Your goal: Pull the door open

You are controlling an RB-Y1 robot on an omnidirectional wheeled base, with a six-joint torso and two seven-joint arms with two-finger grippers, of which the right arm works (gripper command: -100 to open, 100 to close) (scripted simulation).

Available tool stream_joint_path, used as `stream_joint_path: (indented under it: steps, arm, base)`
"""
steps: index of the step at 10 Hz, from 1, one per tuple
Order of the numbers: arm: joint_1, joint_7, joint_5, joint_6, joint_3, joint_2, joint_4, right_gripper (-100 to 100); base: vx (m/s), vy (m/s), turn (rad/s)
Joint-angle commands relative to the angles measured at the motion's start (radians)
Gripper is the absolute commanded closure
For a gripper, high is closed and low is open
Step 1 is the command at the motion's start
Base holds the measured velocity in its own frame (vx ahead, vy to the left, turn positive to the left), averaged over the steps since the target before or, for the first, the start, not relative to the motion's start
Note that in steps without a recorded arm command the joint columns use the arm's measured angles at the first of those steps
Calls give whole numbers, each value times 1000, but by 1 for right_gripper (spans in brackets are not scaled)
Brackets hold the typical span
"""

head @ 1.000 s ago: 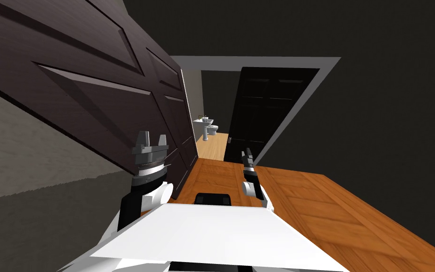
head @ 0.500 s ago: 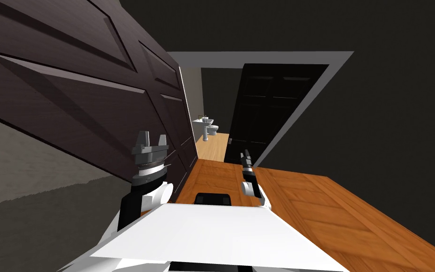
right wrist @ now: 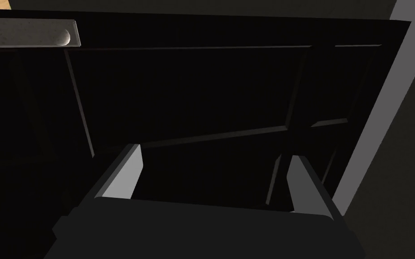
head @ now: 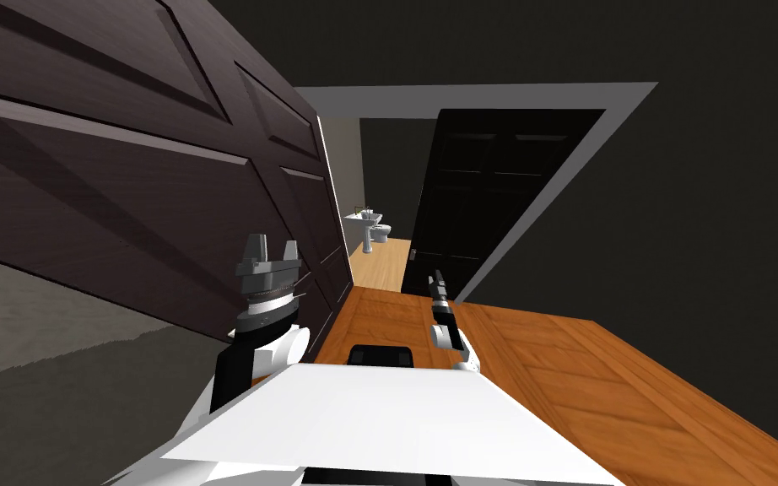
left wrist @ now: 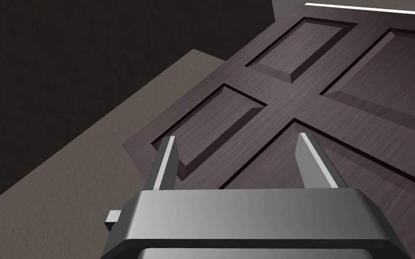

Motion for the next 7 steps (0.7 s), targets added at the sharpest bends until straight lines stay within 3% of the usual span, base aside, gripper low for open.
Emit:
stream_joint_path:
  steps: [1, 7]
  arm:
    - [-9, -1, -1, -8, -1, -2, 30, -100]
    - [-78, -11, -14, -48, -9, -17, 219, -100]
  base:
    - [80, 3, 5]
    - [87, 8, 10]
